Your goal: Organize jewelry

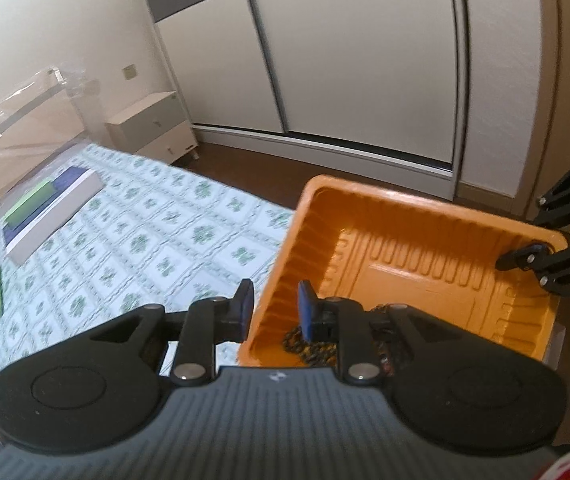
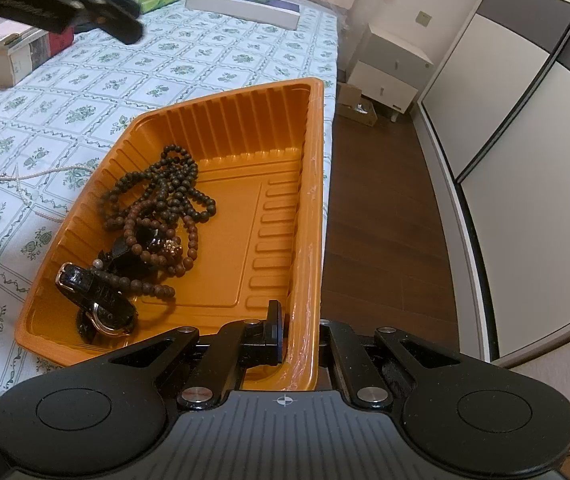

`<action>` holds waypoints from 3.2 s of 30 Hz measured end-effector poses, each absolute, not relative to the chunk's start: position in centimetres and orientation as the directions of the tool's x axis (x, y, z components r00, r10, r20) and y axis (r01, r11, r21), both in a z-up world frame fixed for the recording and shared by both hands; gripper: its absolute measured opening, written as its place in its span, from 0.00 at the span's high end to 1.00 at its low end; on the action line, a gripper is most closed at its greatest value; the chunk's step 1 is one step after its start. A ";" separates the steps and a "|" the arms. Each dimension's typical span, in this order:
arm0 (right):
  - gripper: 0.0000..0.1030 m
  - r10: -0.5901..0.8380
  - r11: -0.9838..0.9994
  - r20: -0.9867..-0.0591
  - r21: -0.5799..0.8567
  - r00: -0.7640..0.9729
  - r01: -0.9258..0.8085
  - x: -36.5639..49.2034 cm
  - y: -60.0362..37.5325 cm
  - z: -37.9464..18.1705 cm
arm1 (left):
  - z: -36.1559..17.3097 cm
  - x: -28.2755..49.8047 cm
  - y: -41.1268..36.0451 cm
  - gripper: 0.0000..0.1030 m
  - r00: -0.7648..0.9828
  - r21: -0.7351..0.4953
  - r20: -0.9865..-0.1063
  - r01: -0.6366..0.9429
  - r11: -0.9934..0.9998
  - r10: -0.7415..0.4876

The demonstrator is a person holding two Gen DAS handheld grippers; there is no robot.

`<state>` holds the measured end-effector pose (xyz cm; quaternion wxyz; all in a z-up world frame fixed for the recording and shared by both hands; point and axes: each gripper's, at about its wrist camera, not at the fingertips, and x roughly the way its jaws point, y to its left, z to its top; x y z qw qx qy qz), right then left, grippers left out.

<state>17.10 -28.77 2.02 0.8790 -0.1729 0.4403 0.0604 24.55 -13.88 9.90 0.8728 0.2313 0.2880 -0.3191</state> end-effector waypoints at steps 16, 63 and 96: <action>0.97 -0.045 0.933 -0.793 -0.251 0.608 -0.258 16.9 -28.7 2.2 | 3.4 19.2 -2.5 0.79 0.687 0.104 -0.673 0.453 0.885 -0.273; 0.97 -0.053 0.932 -0.799 -0.255 0.599 -0.258 17.0 -28.9 1.9 | -5.7 21.7 -2.6 0.81 0.625 0.099 -0.744 0.454 0.885 -0.238; 0.96 -0.053 0.931 -0.792 -0.259 0.608 -0.257 16.8 -28.6 2.5 | 8.8 21.2 0.4 0.99 0.767 0.058 -0.551 0.428 0.902 -0.329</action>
